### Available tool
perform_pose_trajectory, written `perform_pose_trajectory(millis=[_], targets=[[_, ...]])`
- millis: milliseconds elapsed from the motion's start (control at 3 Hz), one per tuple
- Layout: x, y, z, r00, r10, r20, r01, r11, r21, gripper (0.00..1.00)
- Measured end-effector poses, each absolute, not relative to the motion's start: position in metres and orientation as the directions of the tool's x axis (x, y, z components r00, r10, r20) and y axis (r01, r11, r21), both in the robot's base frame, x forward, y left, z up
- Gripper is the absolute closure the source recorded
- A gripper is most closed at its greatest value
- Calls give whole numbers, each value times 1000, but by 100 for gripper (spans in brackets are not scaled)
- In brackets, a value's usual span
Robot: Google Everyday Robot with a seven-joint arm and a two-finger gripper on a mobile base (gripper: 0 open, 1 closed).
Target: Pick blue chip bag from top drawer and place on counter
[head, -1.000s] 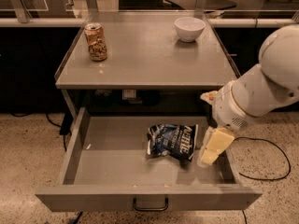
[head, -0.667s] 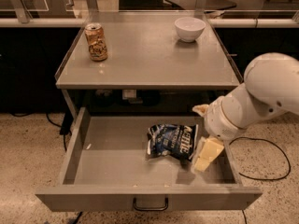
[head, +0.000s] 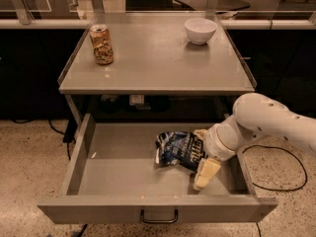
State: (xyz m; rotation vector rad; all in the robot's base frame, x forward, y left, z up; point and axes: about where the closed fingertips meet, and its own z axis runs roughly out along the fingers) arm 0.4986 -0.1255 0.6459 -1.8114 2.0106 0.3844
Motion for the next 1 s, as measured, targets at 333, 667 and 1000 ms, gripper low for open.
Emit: perform_pose_trajectory(millis=[333, 667, 1000], targets=[[499, -125, 645, -74, -879, -471, -991, 118, -65, 0], [511, -101, 641, -24, -877, -480, -995, 68, -74, 0], [524, -81, 654, 29, -876, -481, -994, 25, -106, 0]])
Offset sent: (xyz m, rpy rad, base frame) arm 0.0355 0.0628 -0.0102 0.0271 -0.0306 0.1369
